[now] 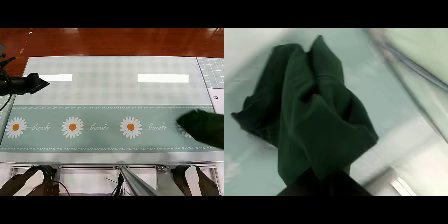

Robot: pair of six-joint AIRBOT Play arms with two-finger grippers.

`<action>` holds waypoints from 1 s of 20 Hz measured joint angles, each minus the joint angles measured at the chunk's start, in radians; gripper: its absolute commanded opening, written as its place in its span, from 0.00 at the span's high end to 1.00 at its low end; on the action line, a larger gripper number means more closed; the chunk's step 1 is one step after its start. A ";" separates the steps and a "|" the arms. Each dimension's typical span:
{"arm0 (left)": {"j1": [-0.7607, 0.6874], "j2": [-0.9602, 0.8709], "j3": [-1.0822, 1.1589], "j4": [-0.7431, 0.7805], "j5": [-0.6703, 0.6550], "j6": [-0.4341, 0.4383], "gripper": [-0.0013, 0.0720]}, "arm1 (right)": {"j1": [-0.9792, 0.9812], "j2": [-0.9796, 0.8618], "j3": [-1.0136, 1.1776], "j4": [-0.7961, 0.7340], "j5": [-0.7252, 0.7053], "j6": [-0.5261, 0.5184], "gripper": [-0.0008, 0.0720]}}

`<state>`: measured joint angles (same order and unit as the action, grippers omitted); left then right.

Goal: Fold the shirts.

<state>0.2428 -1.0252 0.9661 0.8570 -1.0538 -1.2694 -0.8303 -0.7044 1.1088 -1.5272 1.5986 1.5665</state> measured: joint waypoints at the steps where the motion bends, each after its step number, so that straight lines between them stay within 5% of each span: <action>1: 0.000 -0.007 0.000 0.000 0.002 0.000 0.90 | -0.055 0.005 0.001 -0.047 0.027 0.008 0.95; 8: 0.000 -0.022 0.000 -0.001 0.092 0.000 0.90 | -0.349 0.017 0.002 -0.245 0.132 0.053 0.93; 11: 0.000 -0.023 0.000 -0.001 0.143 0.001 0.90 | -0.415 0.018 0.002 -0.285 0.160 0.055 0.41; 17: 0.000 -0.023 0.000 -0.005 0.187 0.000 0.89 | -0.457 0.018 0.002 -0.258 0.141 0.054 0.45; 18: 0.000 -0.023 0.003 -0.010 0.187 0.001 0.79 | -0.459 0.018 0.003 -0.195 0.113 0.050 0.45; 19: 0.000 -0.023 0.008 -0.014 0.186 0.001 0.50 | -0.461 0.018 0.004 -0.106 0.080 0.040 0.45; 20: 0.000 -0.023 0.017 -0.019 0.181 0.002 0.32 | -0.462 0.017 0.005 0.001 0.041 0.025 0.45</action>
<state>0.2428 -1.0481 0.9833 0.8375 -0.8730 -1.2678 -1.2922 -0.6876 1.1137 -1.5261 1.6398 1.5917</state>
